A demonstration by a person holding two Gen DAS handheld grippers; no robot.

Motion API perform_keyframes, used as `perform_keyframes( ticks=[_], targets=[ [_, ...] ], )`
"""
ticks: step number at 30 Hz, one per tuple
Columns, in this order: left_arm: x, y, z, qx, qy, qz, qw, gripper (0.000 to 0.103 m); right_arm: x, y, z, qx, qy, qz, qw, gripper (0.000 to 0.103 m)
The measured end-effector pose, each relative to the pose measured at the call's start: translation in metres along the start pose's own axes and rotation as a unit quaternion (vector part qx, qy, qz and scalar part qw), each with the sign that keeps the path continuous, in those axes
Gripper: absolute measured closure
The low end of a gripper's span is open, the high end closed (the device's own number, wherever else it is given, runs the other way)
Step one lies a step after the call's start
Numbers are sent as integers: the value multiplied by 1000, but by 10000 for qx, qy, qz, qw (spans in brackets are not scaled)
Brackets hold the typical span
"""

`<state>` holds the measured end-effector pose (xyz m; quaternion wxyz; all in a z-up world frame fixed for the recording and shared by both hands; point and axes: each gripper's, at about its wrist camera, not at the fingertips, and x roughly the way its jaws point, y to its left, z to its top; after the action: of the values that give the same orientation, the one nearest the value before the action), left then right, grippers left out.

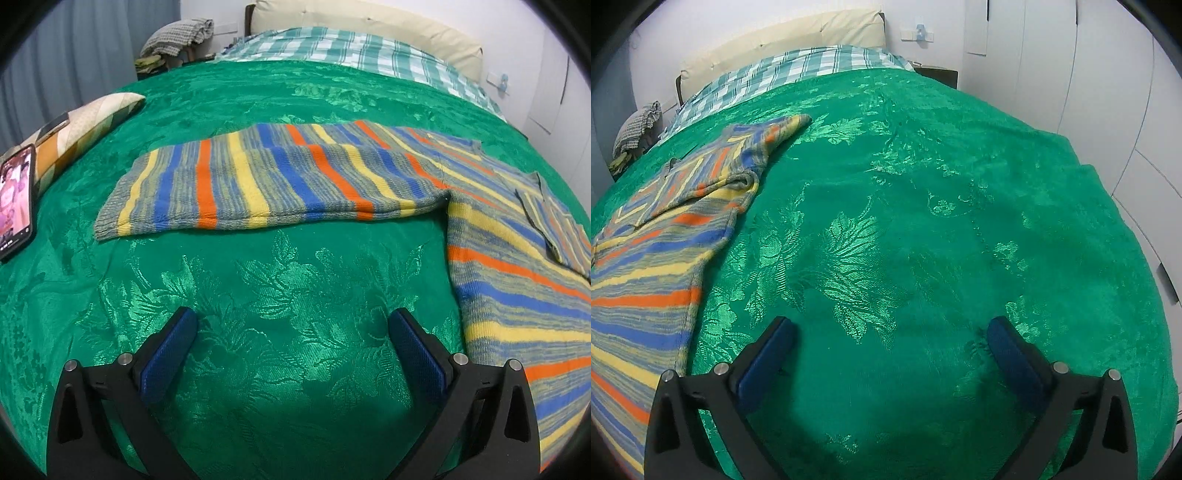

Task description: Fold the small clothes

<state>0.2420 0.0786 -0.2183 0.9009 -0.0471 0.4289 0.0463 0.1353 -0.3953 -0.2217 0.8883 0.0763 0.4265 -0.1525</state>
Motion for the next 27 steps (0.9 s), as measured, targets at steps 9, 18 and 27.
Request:
perform_keyframes(
  ticks=[9, 18, 27],
  targets=[
    [0, 0, 0, 2, -5, 2, 10000, 0, -1, 0, -1, -6, -10, -7, 10000, 0],
    [0, 0, 0, 2, -9, 2, 10000, 0, 0, 0, -1, -7, -18, -3, 10000, 0],
    [0, 0, 0, 4, -13, 4, 10000, 0, 0, 0, -1, -9, -29, -10, 10000, 0]
  ],
)
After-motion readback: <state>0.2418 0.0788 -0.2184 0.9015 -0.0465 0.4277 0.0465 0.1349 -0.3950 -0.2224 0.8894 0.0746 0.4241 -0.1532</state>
